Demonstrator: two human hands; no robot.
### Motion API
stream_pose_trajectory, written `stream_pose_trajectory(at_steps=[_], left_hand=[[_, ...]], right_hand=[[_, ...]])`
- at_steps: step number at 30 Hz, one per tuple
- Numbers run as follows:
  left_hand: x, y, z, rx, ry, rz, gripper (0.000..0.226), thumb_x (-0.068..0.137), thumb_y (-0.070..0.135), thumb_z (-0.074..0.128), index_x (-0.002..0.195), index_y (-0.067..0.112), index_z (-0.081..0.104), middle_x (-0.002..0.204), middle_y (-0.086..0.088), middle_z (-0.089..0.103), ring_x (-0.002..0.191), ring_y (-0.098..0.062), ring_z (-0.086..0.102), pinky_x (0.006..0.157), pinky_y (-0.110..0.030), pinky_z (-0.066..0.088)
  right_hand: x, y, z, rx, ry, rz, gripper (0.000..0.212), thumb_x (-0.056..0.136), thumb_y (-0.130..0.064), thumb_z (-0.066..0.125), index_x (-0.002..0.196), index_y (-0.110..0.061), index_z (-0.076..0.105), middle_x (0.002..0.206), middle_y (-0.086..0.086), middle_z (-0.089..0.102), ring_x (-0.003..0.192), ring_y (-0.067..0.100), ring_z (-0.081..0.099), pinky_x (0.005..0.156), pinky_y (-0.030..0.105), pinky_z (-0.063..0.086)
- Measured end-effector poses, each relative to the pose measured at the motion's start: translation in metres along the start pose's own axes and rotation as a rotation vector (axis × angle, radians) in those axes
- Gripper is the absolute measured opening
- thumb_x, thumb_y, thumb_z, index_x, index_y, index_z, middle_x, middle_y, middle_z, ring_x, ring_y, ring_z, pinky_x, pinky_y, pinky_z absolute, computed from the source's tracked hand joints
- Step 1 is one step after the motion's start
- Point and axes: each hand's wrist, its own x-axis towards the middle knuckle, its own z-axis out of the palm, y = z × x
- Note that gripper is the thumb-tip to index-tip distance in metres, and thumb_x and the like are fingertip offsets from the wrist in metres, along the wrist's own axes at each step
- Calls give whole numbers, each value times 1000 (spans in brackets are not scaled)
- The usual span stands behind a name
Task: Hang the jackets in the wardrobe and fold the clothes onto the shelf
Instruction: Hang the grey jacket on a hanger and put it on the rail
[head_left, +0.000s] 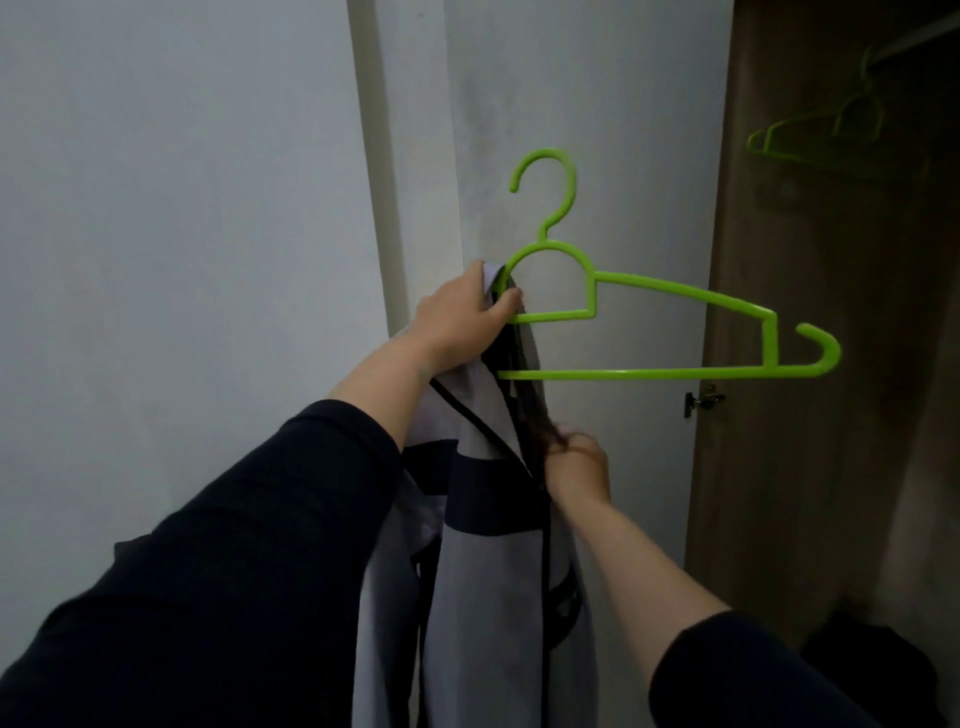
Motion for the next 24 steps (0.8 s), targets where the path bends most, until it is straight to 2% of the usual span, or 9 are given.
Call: stream_pose_trajectory(at_steps=[3,6,8,11,15,18,21,22,24], left_hand=[[-3,-24,-11,56,-14,-33,20,96,36,46,97,16,46,83,-1,53,94,-30,58,85,-39,44],[-9,-46,-14,132,-32,-67,27,96,36,47,110,14,47,101,-11,61,104,-33,58,90,-42,44],[-13,-58,-17,124,-29,-92,27,96,36,48,114,17,46,112,-13,62,107,-33,57,91,-41,42],[-17,-75,-22,91,-18,-110,18,96,34,48,110,23,45,113,-12,61,109,-33,56,93,-42,41],[-24,-91,-28,110,-39,-91,10,96,33,48,100,32,39,105,-9,60,105,-33,57,91,-41,40],[-32,-101,-32,63,-13,-76,11,88,41,49,93,39,39,93,1,55,101,-32,58,89,-40,41],[-36,-109,-37,67,3,-67,10,86,40,50,89,35,42,89,1,55,96,-31,58,84,-38,41],[-37,-110,-36,87,4,-57,10,89,38,52,90,34,43,90,-1,57,96,-31,58,83,-38,41],[-37,-108,-33,134,9,-38,8,92,32,56,95,32,48,96,-8,63,99,-34,59,82,-40,43]], right_hand=[[19,-7,-15,171,29,23,28,98,-4,42,117,7,59,119,16,61,97,21,54,74,16,41],[27,-23,-34,286,-20,1,30,99,-18,46,123,-3,57,129,16,59,113,24,56,89,24,40],[25,-32,-46,57,-121,-143,43,91,-34,59,128,-13,53,130,8,58,119,22,55,95,28,41],[26,-31,-50,-506,-220,-438,59,84,-26,68,135,-13,40,130,10,58,121,27,55,94,29,43],[38,-17,-63,-695,-257,-266,52,82,-26,69,129,-17,50,126,14,61,115,31,58,90,32,47],[47,-13,-85,-676,-272,-221,44,75,-27,78,114,-11,64,103,10,68,92,23,63,73,28,48],[53,-23,-96,-540,-229,-250,17,76,-16,79,84,-6,68,71,5,60,69,13,54,52,24,36],[57,-29,-98,-464,-204,-244,10,77,-12,76,79,-7,67,69,5,59,68,11,52,47,18,35],[61,-47,-100,-318,-174,-248,11,79,-5,72,90,-5,70,77,7,61,74,14,53,45,11,34]])
